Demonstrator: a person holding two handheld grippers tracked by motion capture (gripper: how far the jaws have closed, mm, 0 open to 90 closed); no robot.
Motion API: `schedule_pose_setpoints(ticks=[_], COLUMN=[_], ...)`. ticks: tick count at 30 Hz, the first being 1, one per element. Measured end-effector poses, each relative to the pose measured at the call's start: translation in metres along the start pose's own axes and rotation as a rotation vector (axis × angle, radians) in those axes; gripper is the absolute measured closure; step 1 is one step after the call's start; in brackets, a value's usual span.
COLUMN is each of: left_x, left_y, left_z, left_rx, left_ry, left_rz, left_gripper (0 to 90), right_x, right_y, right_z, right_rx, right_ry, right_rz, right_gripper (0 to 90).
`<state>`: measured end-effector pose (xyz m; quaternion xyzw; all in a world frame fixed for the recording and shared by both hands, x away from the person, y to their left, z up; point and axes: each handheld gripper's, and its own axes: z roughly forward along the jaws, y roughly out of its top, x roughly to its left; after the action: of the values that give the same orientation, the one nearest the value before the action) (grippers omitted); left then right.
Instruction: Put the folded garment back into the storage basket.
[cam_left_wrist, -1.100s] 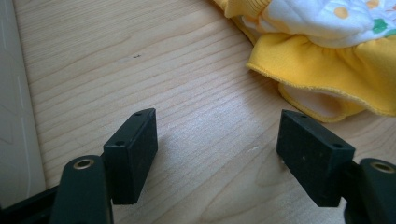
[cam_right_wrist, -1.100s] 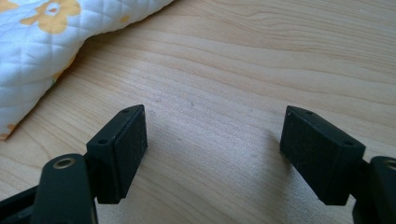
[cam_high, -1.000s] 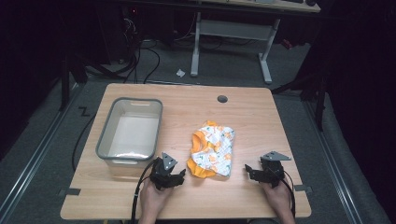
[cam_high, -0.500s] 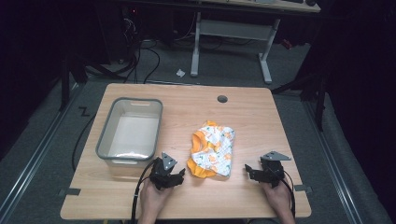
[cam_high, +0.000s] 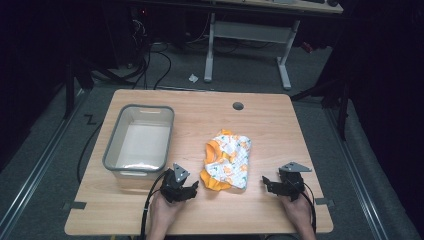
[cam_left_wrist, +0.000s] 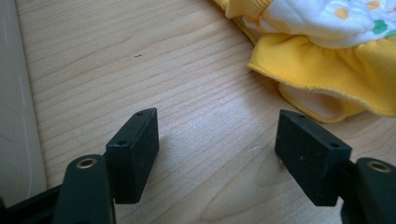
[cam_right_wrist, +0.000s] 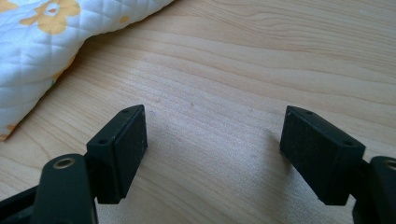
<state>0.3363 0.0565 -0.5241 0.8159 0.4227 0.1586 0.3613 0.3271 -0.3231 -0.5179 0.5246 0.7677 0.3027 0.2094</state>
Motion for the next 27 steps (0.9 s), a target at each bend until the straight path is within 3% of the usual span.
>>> schedule_pose_setpoints(ticks=[5, 8, 15, 18, 21, 27], left_x=[-0.001, -0.003, -0.005, -0.003, -0.005, -0.011], left_y=[0.002, 0.002, 0.005, 0.009, 0.017, 0.032], left_z=[0.001, 0.001, -0.005, -0.009, -0.013, -0.017], left_rx=[0.017, 0.013, -0.02, -0.037, -0.052, -0.066], left_ry=[-0.026, -0.04, -0.084, -0.145, -0.15, -0.148], left_rz=[0.006, 0.011, -0.022, -0.063, -0.07, -0.042], left_gripper=[24.5, 25.3, 24.3, 24.8, 24.5, 23.5], right_x=[0.0, 0.0, 0.0, 0.0, 0.0, 0.0], right_y=[0.0, 0.0, 0.0, 0.0, 0.0, 0.0], right_z=[0.0, 0.0, 0.0, 0.0, 0.0, 0.0], right_rx=[0.0, 0.0, 0.0, 0.001, 0.0, 0.001], right_ry=[0.0, 0.0, 0.0, -0.001, 0.0, 0.0], right_rz=[0.0, 0.0, 0.0, 0.001, 0.0, 0.0], right_gripper=[23.4, 23.4, 23.4, 23.4, 23.4, 23.4])
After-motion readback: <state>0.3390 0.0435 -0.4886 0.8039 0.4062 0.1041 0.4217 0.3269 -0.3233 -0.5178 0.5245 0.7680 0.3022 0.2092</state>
